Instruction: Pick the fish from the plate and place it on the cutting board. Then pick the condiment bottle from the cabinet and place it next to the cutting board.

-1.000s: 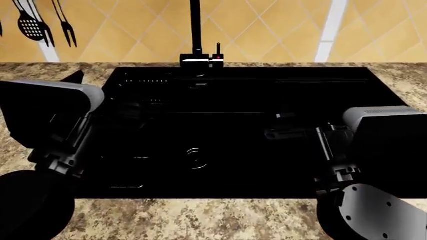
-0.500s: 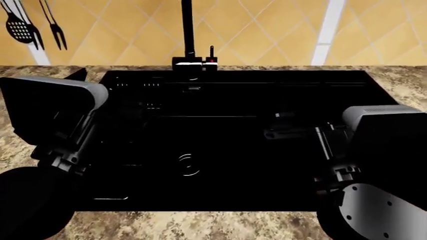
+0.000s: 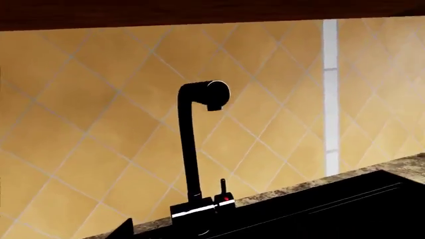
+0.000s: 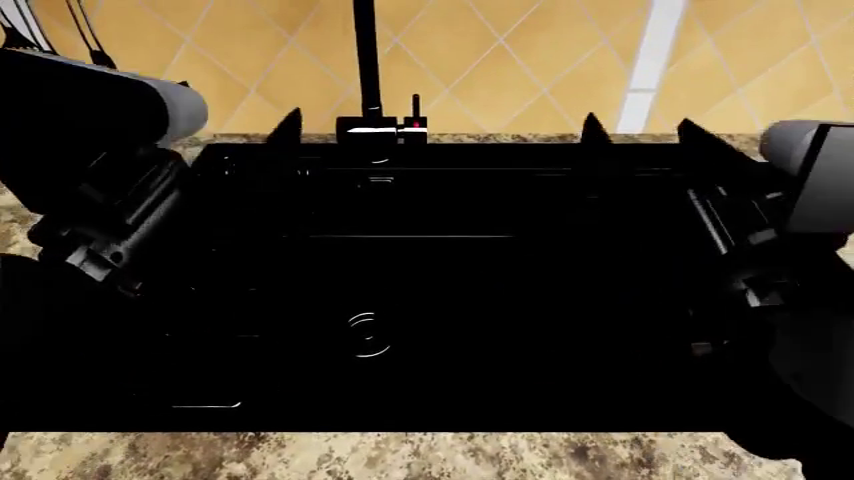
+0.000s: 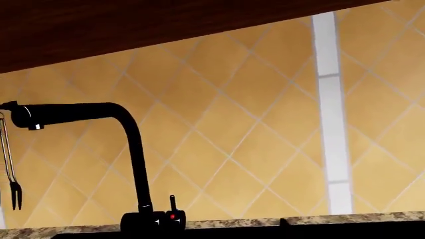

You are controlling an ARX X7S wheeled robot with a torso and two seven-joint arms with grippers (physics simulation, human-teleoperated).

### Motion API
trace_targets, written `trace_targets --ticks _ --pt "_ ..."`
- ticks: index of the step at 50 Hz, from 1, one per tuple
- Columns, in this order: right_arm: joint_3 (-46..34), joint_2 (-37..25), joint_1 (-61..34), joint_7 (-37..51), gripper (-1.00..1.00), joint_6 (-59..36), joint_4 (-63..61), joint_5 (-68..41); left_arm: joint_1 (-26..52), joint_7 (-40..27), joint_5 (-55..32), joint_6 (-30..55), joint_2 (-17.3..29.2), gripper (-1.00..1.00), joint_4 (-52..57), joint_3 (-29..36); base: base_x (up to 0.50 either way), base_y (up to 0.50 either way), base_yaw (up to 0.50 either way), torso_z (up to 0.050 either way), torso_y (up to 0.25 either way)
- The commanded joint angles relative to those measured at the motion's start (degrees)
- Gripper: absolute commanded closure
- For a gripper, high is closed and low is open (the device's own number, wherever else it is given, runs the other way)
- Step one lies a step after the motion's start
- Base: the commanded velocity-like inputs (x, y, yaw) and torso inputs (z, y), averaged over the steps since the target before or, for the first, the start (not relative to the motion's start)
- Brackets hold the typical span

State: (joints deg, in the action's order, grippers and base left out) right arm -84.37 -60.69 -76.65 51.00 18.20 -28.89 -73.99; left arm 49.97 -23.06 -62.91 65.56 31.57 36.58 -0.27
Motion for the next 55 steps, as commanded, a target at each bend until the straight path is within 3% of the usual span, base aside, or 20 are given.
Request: trace_targets --ticks 1,8,17,26,34,45,55 --pt "3.01 -5.53 -12.81 -5.46 -1.00 -13.70 -5.03 -19.04 20.17 -2.14 -15.87 11.90 0.32 -1.00 -11.27 -0.46 0.00 0.00 0.00 0.000 0.000" --pt "4.37 -7.39 -18.68 -8.23 -1.00 -21.50 -5.47 -25.46 27.76 -3.40 -20.32 15.38 0.79 -1.00 -17.72 0.60 0.22 0.00 0.00 0.000 0.000" --pt "5.02 -7.21 -22.73 -6.37 -1.00 -27.53 -7.43 -28.53 35.57 -11.17 -34.89 17.75 1.43 -1.00 -24.30 0.88 0.00 0.00 0.00 0.000 0.001" --pt "5.65 -6.49 -24.39 -5.12 -1.00 -29.34 -8.06 -29.61 48.84 -17.86 -51.16 16.20 2.81 -1.00 -31.04 5.87 0.00 0.00 0.00 0.000 0.000" --pt "6.22 -5.85 -24.86 -5.58 -1.00 -29.48 -8.39 -29.71 58.44 -19.42 -57.32 15.18 2.78 -1.00 -31.62 9.23 0.00 0.00 0.00 0.000 0.000" --pt "6.51 -5.60 -24.79 -5.39 -1.00 -29.54 -8.34 -29.48 66.26 -18.47 -58.80 15.82 2.26 -1.00 -33.14 11.65 0.00 0.00 0.00 0.000 0.000" --pt "7.25 -5.89 -26.01 -5.65 -1.00 -30.80 -9.27 -30.82 70.32 -4.39 -34.57 17.88 -1.61 -1.00 -36.40 11.41 0.00 0.00 0.00 0.000 0.000"
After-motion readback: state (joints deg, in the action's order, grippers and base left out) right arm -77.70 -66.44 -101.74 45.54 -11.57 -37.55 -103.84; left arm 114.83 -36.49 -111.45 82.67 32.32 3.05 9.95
